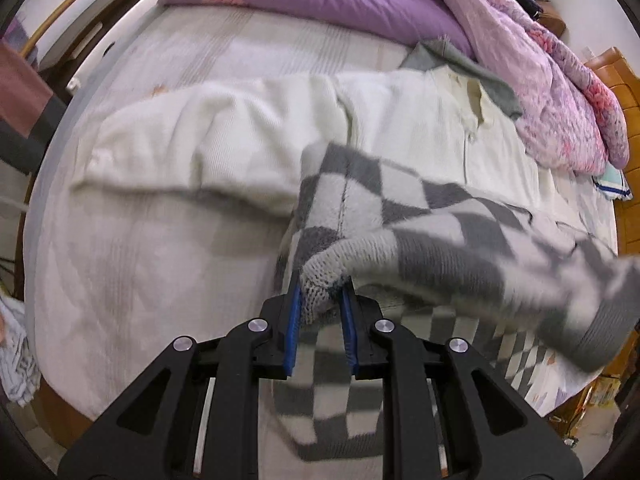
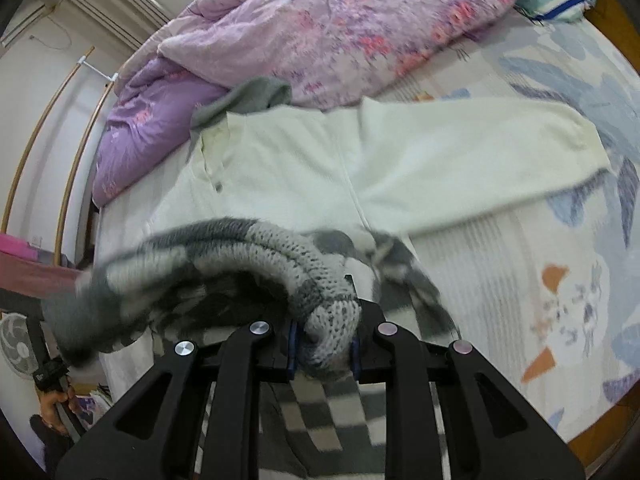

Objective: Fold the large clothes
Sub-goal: 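Lift the hem with both tools and fold it toward the collar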

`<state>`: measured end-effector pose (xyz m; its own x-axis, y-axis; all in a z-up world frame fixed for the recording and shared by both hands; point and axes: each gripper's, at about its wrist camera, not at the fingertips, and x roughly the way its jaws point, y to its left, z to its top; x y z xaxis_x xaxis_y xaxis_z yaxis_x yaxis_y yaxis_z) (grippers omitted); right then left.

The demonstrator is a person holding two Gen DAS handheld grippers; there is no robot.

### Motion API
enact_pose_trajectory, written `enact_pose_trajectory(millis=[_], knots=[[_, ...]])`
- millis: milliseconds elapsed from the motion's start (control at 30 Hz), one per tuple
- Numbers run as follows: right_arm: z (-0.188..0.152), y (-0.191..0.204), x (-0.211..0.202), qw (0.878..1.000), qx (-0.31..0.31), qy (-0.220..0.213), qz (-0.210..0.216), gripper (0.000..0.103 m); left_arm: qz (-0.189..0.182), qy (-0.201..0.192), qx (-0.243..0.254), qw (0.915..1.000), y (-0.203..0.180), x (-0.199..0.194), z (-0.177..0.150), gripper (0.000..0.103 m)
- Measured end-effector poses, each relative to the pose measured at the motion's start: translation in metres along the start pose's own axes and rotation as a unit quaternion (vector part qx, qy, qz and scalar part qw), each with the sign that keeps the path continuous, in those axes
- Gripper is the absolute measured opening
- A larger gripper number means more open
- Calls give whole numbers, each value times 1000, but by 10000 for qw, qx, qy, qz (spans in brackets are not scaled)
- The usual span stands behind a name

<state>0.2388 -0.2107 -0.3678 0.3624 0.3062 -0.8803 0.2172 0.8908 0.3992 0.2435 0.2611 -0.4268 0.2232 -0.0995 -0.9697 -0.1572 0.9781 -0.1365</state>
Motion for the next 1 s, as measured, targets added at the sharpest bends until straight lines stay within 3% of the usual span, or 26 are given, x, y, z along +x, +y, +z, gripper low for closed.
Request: enact_pose_trajectory(millis=[100,367,467,500,567,700,833,900,1000], knots=[[-35,-14,2,9998,36,153,-136,17,55,163,-52,9998,10,8,-30,18],[-130,-56,41,9916,11,925,-904,17,42,1080,-640,9921,37,69,-136,18],[-141,-60,44,9903,-90,1006,-958,17,136,1291,-764,9886,44,79,-161,16],[-143,-59,44,9898,-159,1013,-987,18,296,1464,-776,9857,48,85,-171,0],[-143,-56,45,9883,-347,1046,-1051,18,515,1671,-818,9812,58,92,-187,0],[-147,-51,52,9828,-773,1131,-1240,18,619,1569,-520,9843,54,87,-206,0],[-159,-57,62,9806,-703,1330,-1254,22,18,1298,-1037,9861,52,84,-205,6],[-163,-56,54,9809,-712,1267,-1291,30,-386,1148,-1323,9838,51,80,-201,33],[-173,-62,38,9836,-493,1216,-1235,44,-798,894,-1868,9751,51,73,-200,36]])
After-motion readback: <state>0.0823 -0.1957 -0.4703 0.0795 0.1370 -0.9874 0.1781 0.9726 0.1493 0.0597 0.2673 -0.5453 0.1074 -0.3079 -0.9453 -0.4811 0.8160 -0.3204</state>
